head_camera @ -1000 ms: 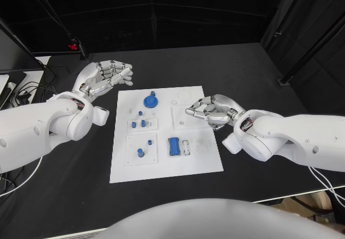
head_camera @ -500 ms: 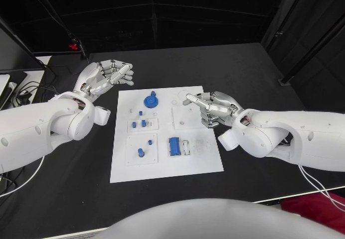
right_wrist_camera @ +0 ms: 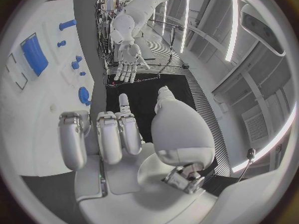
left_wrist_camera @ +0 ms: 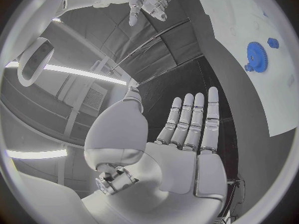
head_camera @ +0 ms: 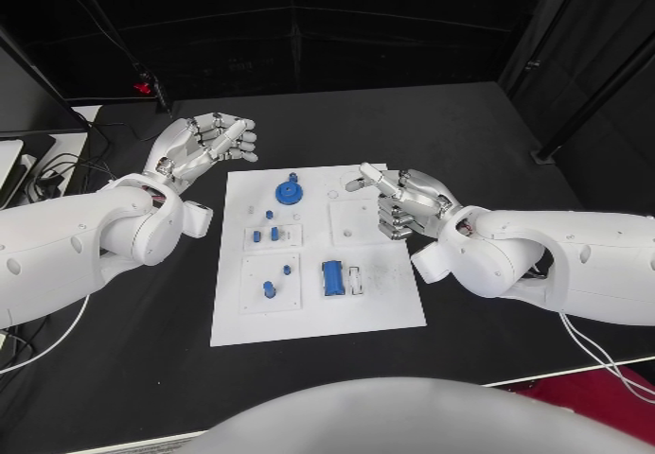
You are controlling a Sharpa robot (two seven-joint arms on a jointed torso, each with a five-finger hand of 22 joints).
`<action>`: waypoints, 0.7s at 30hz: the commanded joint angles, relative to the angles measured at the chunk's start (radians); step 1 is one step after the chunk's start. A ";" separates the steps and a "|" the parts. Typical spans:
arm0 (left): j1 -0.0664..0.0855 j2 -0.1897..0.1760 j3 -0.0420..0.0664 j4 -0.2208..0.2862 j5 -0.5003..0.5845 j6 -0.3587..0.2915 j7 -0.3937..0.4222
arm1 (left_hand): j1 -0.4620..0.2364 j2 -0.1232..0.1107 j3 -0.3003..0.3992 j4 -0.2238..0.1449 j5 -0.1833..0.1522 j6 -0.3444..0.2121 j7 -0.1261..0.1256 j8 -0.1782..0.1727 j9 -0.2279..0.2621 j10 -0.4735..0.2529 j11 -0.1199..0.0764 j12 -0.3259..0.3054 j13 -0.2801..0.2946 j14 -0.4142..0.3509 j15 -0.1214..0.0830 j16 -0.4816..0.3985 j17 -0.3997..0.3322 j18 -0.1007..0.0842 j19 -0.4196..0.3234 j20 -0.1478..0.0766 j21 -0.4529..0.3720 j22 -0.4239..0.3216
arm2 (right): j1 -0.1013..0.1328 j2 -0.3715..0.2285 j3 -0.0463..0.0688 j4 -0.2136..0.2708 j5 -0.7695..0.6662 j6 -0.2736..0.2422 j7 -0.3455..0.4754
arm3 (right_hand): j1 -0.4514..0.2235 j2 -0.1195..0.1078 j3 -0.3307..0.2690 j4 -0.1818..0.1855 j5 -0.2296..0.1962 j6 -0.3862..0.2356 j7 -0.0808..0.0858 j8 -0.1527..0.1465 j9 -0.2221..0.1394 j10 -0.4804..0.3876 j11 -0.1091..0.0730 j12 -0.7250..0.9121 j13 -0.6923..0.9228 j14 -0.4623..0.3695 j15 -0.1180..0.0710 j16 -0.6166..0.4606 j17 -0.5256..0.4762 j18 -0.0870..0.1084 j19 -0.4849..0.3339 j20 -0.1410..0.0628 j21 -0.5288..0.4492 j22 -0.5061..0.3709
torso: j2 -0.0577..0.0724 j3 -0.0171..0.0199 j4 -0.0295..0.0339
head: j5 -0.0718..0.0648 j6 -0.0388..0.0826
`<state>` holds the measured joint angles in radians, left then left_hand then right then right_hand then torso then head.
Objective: Assemble the parts on the task board
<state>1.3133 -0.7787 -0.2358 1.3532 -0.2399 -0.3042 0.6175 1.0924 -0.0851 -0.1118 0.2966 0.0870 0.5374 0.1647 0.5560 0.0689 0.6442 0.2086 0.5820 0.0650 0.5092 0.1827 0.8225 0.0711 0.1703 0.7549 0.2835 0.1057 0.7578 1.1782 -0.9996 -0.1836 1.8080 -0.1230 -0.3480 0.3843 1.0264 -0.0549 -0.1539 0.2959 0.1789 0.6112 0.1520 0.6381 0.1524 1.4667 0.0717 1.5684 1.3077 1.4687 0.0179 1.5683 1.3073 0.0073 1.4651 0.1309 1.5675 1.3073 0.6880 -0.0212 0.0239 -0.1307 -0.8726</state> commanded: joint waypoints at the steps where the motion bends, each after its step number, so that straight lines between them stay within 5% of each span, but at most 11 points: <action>1: 0.000 0.004 0.001 0.000 0.028 0.027 0.024 | -0.017 -0.015 0.007 0.002 -0.014 -0.010 0.089 0.006 -0.001 -0.010 0.000 0.004 -0.002 -0.011 0.003 0.007 -0.002 0.002 -0.011 -0.001 0.004 -0.002 | 0.002 0.005 0.000 -0.004 0.043 0.015 0.054 | -0.025 -0.006 0.010 0.000 -0.037 -0.013 -0.002 0.005 -0.002 0.104 0.005 0.002 0.263 0.102 0.005 0.002 0.263 -0.007 0.106 0.004 0.003 0.263 | 0.000 -0.0006 -0.0009 | -0.004 0.000; 9: -0.002 0.007 0.001 -0.002 0.037 0.042 0.027 | -0.035 -0.072 -0.012 0.004 -0.030 -0.029 0.094 0.008 -0.002 -0.030 0.005 0.000 -0.002 -0.033 0.009 0.006 -0.004 -0.003 -0.030 0.000 -0.005 -0.009 | 0.001 0.011 0.000 -0.009 0.056 0.015 0.067 | -0.072 -0.058 0.024 0.002 -0.119 -0.053 0.009 -0.010 -0.014 0.104 0.015 0.002 0.263 0.102 0.012 0.002 0.263 -0.007 0.106 0.009 0.003 0.263 | 0.000 -0.0003 -0.0014 | -0.002 0.000; 21: -0.004 0.010 0.001 -0.003 0.038 0.048 0.028 | -0.038 -0.078 -0.017 0.004 -0.030 -0.053 0.101 0.016 -0.001 -0.054 0.013 -0.001 -0.001 -0.071 0.019 -0.003 -0.006 -0.013 -0.060 0.001 -0.025 -0.023 | 0.001 0.014 0.000 -0.009 0.058 0.015 0.075 | -0.081 -0.076 0.023 0.003 -0.127 -0.055 0.014 -0.011 -0.017 0.104 0.021 0.002 0.263 0.102 0.017 0.002 0.263 -0.007 0.106 0.013 0.003 0.263 | -0.001 -0.0004 -0.0001 | -0.003 0.000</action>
<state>1.3082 -0.7692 -0.2358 1.3500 -0.2106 -0.2721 0.6250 1.0513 -0.1579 -0.1270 0.3009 0.0616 0.4912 0.1577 0.5662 0.0679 0.5963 0.2212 0.5819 0.0643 0.4450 0.2027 0.8261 0.0659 0.1704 0.7011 0.2842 0.0845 0.7367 1.1781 -0.9856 -0.1838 1.7975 -0.0739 -0.3432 0.4376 0.9471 -0.1208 -0.1333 0.2981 0.0552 0.5596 0.1648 0.6320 0.1361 1.4668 0.0861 1.5684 1.3077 1.4649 0.0288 1.5684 1.3073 0.0072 1.4649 0.1381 1.5675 1.3073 0.6876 -0.0213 0.0233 -0.1334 -0.8727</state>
